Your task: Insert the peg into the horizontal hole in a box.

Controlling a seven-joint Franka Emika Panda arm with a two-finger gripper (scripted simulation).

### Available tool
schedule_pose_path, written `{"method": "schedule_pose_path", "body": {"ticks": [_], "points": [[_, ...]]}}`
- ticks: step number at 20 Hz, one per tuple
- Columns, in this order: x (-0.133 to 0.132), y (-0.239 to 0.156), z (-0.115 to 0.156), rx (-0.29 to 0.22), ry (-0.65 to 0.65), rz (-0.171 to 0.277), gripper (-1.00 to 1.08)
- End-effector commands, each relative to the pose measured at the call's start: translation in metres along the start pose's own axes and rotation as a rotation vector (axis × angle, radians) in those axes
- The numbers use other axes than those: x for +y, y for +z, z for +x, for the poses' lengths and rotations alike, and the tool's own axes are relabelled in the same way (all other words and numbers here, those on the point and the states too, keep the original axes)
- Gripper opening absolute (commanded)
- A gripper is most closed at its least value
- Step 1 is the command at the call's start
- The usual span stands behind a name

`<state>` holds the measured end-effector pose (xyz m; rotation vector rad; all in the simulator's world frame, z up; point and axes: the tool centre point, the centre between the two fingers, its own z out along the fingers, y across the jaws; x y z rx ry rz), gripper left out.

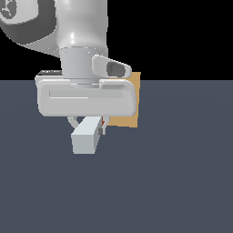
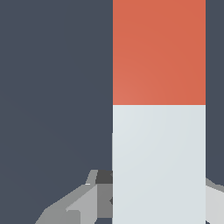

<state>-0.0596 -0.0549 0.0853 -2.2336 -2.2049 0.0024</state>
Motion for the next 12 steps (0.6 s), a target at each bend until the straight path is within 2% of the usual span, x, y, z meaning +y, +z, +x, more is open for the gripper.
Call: {"method": "schedule_pose_path", "body": {"ticks": [1,12], "points": [[-0.005,-0.007,0.014,0.000,0.042,-0.003,-1.00],[-0.017,-0.022,0.056,-0.001,0.159,-0.003,-1.00]]}}
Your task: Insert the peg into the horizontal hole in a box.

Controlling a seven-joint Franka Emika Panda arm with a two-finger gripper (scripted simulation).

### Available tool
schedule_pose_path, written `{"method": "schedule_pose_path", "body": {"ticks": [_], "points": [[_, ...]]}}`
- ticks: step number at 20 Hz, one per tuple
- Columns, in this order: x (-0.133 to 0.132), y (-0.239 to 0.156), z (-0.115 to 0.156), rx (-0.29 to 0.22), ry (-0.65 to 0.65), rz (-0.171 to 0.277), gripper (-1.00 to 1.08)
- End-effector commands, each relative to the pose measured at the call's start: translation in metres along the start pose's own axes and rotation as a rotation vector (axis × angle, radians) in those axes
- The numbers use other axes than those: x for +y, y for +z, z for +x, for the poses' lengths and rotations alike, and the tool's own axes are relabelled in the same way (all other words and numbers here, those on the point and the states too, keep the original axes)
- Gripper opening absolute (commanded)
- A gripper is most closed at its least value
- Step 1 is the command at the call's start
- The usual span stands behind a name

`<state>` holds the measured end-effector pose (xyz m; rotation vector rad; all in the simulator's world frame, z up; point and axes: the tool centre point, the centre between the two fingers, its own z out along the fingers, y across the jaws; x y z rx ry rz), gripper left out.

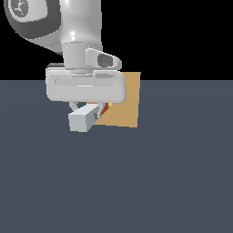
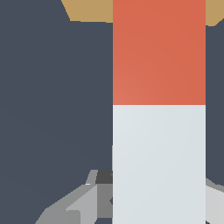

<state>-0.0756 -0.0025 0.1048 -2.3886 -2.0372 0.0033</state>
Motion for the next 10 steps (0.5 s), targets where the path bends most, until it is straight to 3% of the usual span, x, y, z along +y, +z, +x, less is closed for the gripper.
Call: {"method": "schedule_pose_path", "body": {"ticks": [1,10], "points": [[-0.0012,-0.0037,0.0060,0.000,0.019,-0.003,-1.00],[-0.0023,-0.0062,0.0127,0.000,0.036,-0.003,-1.00]]}}
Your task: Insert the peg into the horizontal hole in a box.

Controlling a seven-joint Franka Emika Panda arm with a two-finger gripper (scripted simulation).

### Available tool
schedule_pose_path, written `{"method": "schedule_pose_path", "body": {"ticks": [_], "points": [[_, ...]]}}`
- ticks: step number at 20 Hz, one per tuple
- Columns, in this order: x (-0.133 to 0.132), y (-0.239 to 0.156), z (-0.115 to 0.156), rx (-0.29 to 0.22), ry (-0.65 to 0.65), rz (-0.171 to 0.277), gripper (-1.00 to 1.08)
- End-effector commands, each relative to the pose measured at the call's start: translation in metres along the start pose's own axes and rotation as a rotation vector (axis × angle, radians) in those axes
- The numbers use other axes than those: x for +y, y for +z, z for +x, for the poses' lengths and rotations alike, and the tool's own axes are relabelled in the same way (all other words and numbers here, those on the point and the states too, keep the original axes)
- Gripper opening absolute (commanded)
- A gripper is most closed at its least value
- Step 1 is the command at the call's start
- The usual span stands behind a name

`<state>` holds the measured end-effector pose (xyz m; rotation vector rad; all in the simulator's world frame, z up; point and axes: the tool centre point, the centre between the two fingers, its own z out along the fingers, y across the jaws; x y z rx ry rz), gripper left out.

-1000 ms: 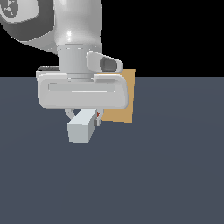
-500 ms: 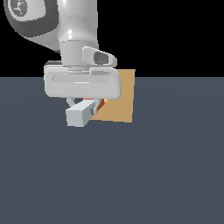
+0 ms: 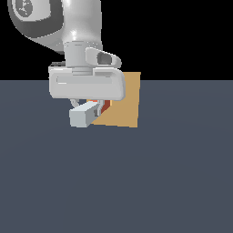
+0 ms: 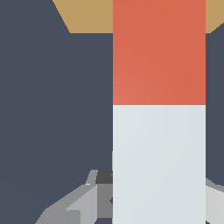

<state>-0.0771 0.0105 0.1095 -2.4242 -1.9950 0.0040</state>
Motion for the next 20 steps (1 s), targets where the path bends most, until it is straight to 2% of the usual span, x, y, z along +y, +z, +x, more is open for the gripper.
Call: {"method": "schedule_pose_path", "body": {"ticks": [1,13,20], "points": [[0.001,-0.001,0.000,0.001,0.001,-0.003,-1.00],[0.001,-0.001,0.004,0.001,0.000,-0.002,-1.00],[0.000,-0.001,0.035,0.002,0.000,-0.003,-1.00]]}}
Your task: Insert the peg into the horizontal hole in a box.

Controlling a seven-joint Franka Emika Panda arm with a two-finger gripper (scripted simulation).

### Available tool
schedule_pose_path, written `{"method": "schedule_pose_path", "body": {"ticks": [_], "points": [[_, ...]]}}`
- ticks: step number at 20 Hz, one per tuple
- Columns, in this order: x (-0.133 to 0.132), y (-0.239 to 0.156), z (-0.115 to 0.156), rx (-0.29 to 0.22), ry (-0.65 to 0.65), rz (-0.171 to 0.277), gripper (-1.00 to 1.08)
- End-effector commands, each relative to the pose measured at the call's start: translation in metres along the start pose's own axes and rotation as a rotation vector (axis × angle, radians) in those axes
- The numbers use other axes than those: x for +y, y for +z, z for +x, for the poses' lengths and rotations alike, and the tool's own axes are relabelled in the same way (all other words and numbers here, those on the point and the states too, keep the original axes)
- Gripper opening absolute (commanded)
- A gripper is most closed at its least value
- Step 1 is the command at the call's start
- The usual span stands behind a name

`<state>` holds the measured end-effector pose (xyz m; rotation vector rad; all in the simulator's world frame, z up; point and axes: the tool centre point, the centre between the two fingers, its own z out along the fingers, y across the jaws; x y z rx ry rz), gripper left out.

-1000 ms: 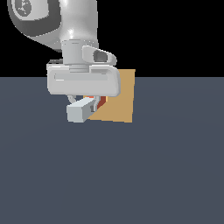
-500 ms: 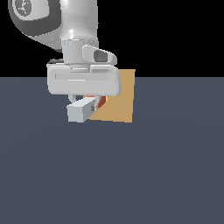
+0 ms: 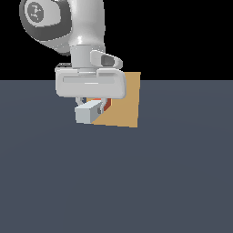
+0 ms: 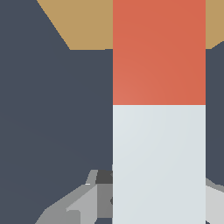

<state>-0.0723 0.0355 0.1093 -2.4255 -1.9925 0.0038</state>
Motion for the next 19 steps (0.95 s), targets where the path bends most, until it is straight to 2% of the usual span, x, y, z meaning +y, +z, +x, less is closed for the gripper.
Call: {"method": "schedule_pose_path", "body": {"ticks": [1,10,14,19], "points": [[0.000,-0.002,0.017,0.002,-0.001,-0.004,-1.00],[0.001,-0.003,0.084,0.002,-0.001,-0.006,-1.00],[0.001,-0.003,0.096,0.002,-0.001,-0.006,-1.00],[0.002,-0.003,0.096,0.002,-0.001,-0.006,-1.00]]}}
